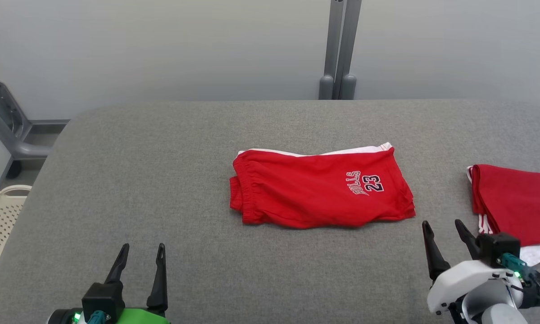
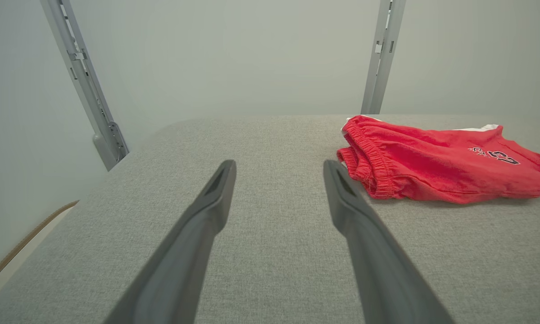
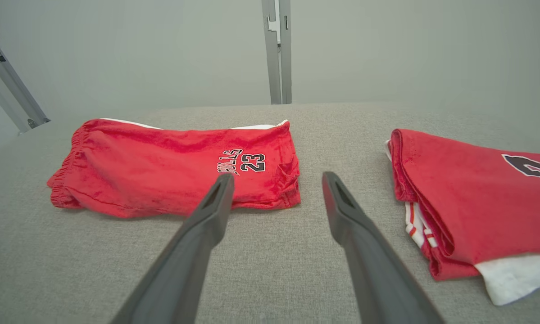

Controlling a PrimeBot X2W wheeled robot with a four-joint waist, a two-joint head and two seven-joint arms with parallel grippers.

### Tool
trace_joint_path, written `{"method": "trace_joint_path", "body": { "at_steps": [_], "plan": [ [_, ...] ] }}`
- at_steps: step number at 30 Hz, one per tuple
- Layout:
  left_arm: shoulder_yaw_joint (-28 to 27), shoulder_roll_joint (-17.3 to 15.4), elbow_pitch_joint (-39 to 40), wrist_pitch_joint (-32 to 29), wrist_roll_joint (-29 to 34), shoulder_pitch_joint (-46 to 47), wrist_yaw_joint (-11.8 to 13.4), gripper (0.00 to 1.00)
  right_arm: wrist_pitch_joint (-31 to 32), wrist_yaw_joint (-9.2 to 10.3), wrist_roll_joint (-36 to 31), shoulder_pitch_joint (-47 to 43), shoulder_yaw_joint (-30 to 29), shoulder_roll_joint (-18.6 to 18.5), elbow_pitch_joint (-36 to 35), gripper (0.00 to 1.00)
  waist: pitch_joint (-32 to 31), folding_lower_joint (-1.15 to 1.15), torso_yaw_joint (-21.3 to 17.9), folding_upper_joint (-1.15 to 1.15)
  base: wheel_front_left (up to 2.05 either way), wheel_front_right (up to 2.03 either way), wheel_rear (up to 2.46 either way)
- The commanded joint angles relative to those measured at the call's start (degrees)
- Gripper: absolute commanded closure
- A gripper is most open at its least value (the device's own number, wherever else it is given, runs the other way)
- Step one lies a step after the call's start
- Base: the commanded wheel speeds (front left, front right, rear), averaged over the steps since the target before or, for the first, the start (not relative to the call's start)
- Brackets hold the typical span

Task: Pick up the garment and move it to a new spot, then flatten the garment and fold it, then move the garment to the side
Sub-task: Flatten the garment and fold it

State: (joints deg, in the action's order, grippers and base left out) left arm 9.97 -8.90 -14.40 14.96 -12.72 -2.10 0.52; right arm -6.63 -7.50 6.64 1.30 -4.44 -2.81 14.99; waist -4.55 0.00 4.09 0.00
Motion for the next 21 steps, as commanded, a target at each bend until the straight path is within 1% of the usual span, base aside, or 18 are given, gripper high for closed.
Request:
{"method": "trace_joint_path", "body": {
  "at_steps": [1, 3, 5, 8, 10, 12, 16, 17, 18, 21],
  "plan": [
    [0.08, -0.08, 0.25, 0.28, 0.45, 0.01, 0.03, 0.00, 2.09, 0.03, -0.63, 1.16, -0.14, -0.20, 0.24, 0.00, 0.16, 0.00, 0.05, 0.00, 0.00, 0.00, 0.00],
    [0.07, -0.10, 0.47, 0.29, 0.56, 0.09, 0.13, 0.00, 6.44, 0.03, -2.28, 2.69, -0.01, -0.20, 0.30, 0.00, 0.48, 0.00, 0.00, 0.00, 0.00, 0.00, 0.00],
    [0.15, 0.05, 0.78, 0.29, 0.71, 0.15, 0.37, 0.00, 12.14, 0.03, -3.15, 4.24, 0.08, -0.18, 0.81, 0.00, 0.78, 0.00, 0.01, 0.00, 0.00, 0.00, 0.00],
    [0.28, 0.22, 1.47, 0.26, 0.99, 0.18, 0.47, 0.00, 20.67, 0.03, -4.19, 8.25, -1.38, -0.24, 2.22, 0.00, 1.59, 0.00, 0.08, 0.00, 0.00, 0.00, 0.00],
    [0.48, 0.33, 1.69, 0.25, 1.19, 0.42, 0.22, 0.00, 25.00, 0.03, -5.05, 11.15, -2.80, -0.24, 3.58, 0.00, 2.23, 0.00, 0.35, 0.00, 0.00, 0.00, 0.00],
    [0.83, 0.58, 1.86, 0.26, 1.38, 0.98, 0.01, 0.00, 27.65, 0.03, -5.84, 14.41, -4.18, -0.21, 5.30, 0.00, 2.92, 0.00, 0.83, 0.00, 0.00, 0.00, 0.00],
    [1.89, 0.93, 1.93, 0.26, 2.06, 1.81, -0.58, 0.00, 30.90, 0.03, -7.32, 21.09, -7.23, -0.19, 10.68, 0.00, 4.66, 0.00, 2.29, 0.00, 0.00, 0.00, 0.00],
    [2.03, 1.04, 1.95, 0.26, 2.23, 2.10, -0.82, 0.00, 31.61, 0.03, -7.40, 23.08, -8.39, -0.24, 12.20, 0.00, 5.28, 0.00, 2.64, 0.00, 0.00, 0.00, 0.00],
    [2.39, 1.29, 2.09, 0.26, 2.47, 2.68, -1.05, 0.00, 33.61, 0.03, -8.64, 26.53, -10.74, -0.24, 15.56, 0.00, 6.56, 0.00, 3.44, 0.00, 0.00, 0.00, 0.00],
    [2.79, 1.62, 2.32, 0.26, 2.91, 3.64, -1.47, 0.00, 36.62, 0.03, -11.44, 31.68, -14.88, -0.22, 19.96, 0.00, 8.48, 0.00, 4.98, 0.00, 0.00, 0.00, 0.00]
  ]
}}
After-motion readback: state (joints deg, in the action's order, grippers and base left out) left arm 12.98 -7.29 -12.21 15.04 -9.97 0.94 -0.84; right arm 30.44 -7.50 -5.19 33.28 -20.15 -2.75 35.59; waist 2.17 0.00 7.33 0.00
